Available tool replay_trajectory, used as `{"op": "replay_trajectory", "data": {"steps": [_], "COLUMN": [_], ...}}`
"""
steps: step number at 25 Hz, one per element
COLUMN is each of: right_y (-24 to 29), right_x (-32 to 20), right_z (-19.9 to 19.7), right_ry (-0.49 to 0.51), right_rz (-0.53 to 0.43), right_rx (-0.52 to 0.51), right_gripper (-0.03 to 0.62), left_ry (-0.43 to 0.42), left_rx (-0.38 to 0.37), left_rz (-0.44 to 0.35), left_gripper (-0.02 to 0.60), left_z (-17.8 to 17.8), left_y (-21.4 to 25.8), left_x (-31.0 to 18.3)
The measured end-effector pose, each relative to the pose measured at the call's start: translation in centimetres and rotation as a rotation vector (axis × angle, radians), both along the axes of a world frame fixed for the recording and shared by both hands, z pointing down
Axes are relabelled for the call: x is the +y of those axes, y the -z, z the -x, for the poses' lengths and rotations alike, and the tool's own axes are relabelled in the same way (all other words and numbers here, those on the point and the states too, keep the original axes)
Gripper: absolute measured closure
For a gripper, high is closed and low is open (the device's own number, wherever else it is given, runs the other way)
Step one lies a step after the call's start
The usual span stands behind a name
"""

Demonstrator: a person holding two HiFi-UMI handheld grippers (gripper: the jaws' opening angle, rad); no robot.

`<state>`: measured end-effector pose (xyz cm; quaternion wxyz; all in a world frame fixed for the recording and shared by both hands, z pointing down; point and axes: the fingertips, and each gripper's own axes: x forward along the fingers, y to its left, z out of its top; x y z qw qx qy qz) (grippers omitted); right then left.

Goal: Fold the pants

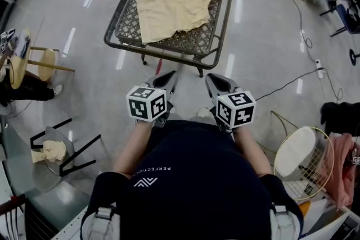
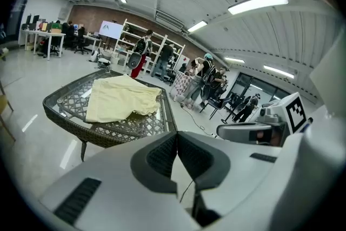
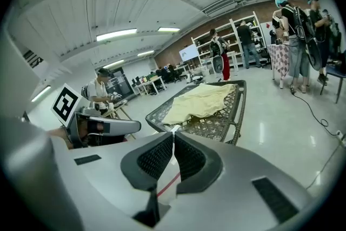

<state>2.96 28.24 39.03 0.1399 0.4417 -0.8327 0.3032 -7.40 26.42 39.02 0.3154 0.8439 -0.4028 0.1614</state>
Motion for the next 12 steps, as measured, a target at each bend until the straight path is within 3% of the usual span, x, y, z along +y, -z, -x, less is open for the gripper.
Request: {"op": "replay_trajectory", "data": {"steps": [3,7,12], "right_y": [0.0,-0.4,-0.8], "right_x": [-0.2,0.0,-0.5], "right_z": [-0.7,-1.6,-2.4], "right_ry": [0.037,0.074,0.082], "right_rz": [-0.014,-0.004,0.007], "right_rx": [-0.007,-0.022,-0.035], "right_gripper": [0.556,0.556,0.556], "left_ry": [0.024,0.063,0.095], "left_rx": [-0.003,0.06,0.036], "left_rz": [-0.015,-0.001,0.008], "left_gripper": [0.571,0.571,0.571], "left_z": [-0.6,-1.3,-1.1], "left_y": [-0.1,-0.1,-0.7], "left_x": [0.0,0.3,0.3]}}
